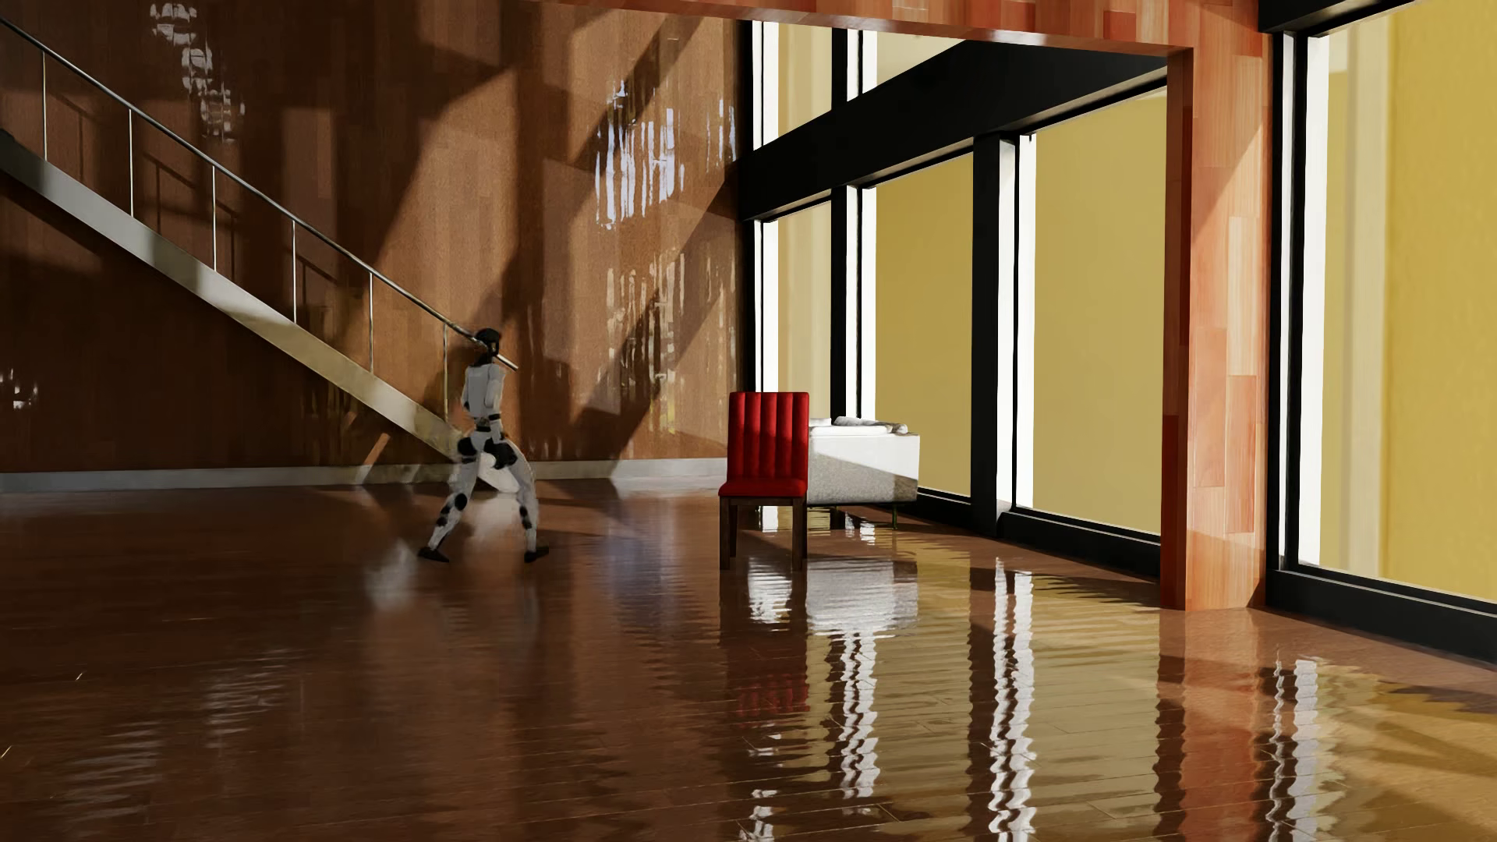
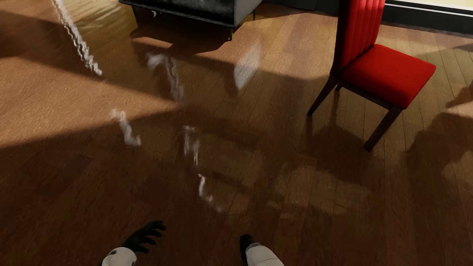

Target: Walk towards the sofa

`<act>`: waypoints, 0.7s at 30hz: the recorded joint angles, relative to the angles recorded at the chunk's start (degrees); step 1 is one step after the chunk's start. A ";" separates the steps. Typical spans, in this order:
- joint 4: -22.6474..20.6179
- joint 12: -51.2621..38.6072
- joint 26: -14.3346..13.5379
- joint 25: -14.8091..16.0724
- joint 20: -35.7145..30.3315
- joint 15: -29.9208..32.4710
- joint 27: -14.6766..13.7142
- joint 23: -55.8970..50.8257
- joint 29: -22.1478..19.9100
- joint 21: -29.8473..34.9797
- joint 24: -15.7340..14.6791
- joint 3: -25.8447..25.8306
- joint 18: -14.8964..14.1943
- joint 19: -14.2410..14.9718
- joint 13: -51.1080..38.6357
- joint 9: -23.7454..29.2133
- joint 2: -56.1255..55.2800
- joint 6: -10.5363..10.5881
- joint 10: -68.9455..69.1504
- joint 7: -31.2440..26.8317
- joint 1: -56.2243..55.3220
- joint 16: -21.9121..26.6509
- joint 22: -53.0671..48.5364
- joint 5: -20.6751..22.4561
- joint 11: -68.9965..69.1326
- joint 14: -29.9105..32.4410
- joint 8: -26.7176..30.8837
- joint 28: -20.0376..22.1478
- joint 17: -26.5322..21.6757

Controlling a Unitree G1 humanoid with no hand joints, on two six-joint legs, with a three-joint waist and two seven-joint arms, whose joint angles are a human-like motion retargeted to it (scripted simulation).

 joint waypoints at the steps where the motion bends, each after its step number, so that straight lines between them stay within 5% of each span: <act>1: 2.36 -0.35 0.00 0.00 1.15 -0.07 0.00 0.64 0.00 -0.27 0.00 -2.19 0.00 0.00 0.63 0.62 -1.53 0.59 1.67 0.00 2.79 -0.06 -1.60 -0.76 3.62 1.73 0.00 0.00 -0.21; 2: 4.35 0.46 0.00 0.00 2.25 1.00 0.00 2.20 0.00 -0.22 0.00 -3.32 0.00 0.00 1.26 0.60 -2.03 1.42 5.45 0.00 4.71 -0.90 -2.60 -0.20 9.62 6.27 0.00 0.00 -0.10; 4: 7.05 4.04 0.00 0.00 2.61 6.14 0.00 6.37 0.00 1.30 0.00 -1.76 0.00 0.00 1.21 -0.97 -3.20 4.58 23.79 0.00 -0.24 -4.16 -0.96 3.20 22.41 26.79 0.00 0.00 0.49; 5: 7.61 6.39 0.00 0.00 1.89 3.71 0.00 6.08 0.00 0.62 0.00 0.53 0.00 0.00 0.53 1.05 2.08 5.44 37.51 0.00 -4.70 -4.72 -0.30 6.98 23.49 34.92 0.00 0.00 0.88; 7: 5.37 7.99 0.00 0.00 -4.50 0.42 0.00 2.17 0.00 -0.15 0.00 6.01 0.00 0.00 -0.86 2.60 12.93 5.06 57.29 0.00 -17.87 -6.53 5.38 9.97 19.81 26.48 0.00 0.00 2.37; 8: 2.17 10.98 0.00 0.00 -2.01 0.32 0.00 -1.66 0.00 -1.45 0.00 9.62 0.00 0.00 -1.42 2.17 18.73 3.12 57.73 0.00 -24.92 -8.22 7.70 9.08 15.79 24.60 0.00 0.00 3.45; 11: -0.77 18.65 0.00 0.00 -7.72 -0.12 0.00 -15.56 0.00 -3.51 0.00 20.59 0.00 0.00 -3.84 2.22 35.77 0.50 27.38 0.00 -38.08 -8.10 13.65 7.34 4.63 35.52 0.00 0.00 3.78; 12: 0.27 20.54 0.00 0.00 -8.28 -1.20 0.00 -19.86 0.00 -3.81 0.00 23.14 0.00 0.00 -6.17 1.82 39.08 0.80 15.11 0.00 -41.17 -8.03 15.33 6.93 3.26 32.61 0.00 0.00 3.30; 14: 2.45 23.05 0.00 0.00 -17.05 -5.24 0.00 -25.66 0.00 -4.69 0.00 27.50 0.00 0.00 -10.91 1.15 45.13 1.56 3.51 0.00 -44.74 -6.49 17.95 6.13 2.63 2.60 0.00 0.00 1.90; 15: 4.48 24.57 0.00 0.00 -18.63 -6.56 0.00 -27.19 0.00 -6.15 0.00 29.89 0.00 0.00 -12.57 1.26 47.64 1.88 4.19 0.00 -46.84 -6.04 18.46 5.72 2.99 -1.70 0.00 0.00 1.77; 16: 4.39 25.70 0.00 0.00 -20.03 -4.98 0.00 -28.02 0.00 -8.05 0.00 31.34 0.00 0.00 -12.88 1.98 51.22 1.23 4.11 0.00 -48.39 -5.92 19.97 4.39 3.67 3.91 0.00 0.00 2.20; 18: 1.18 27.49 0.00 0.00 -19.03 8.83 0.00 -26.55 0.00 -10.20 0.00 32.04 0.00 0.00 -11.05 -0.46 50.44 -0.84 9.51 0.00 -51.83 -6.45 22.13 0.96 12.19 30.75 0.00 0.00 3.39; 20: -5.16 26.91 0.00 0.00 -20.38 24.61 0.00 -19.94 0.00 -7.68 0.00 27.46 0.00 0.00 -8.87 0.44 45.01 -4.15 17.39 0.00 -47.69 -6.17 22.81 -1.71 31.70 34.56 0.00 0.00 5.14; 21: -6.99 24.57 0.00 0.00 -22.15 19.69 0.00 -15.96 0.00 -5.32 0.00 25.48 0.00 0.00 -8.85 1.55 38.93 -4.31 17.02 0.00 -42.69 -5.91 21.85 -1.69 43.05 31.79 0.00 0.00 5.59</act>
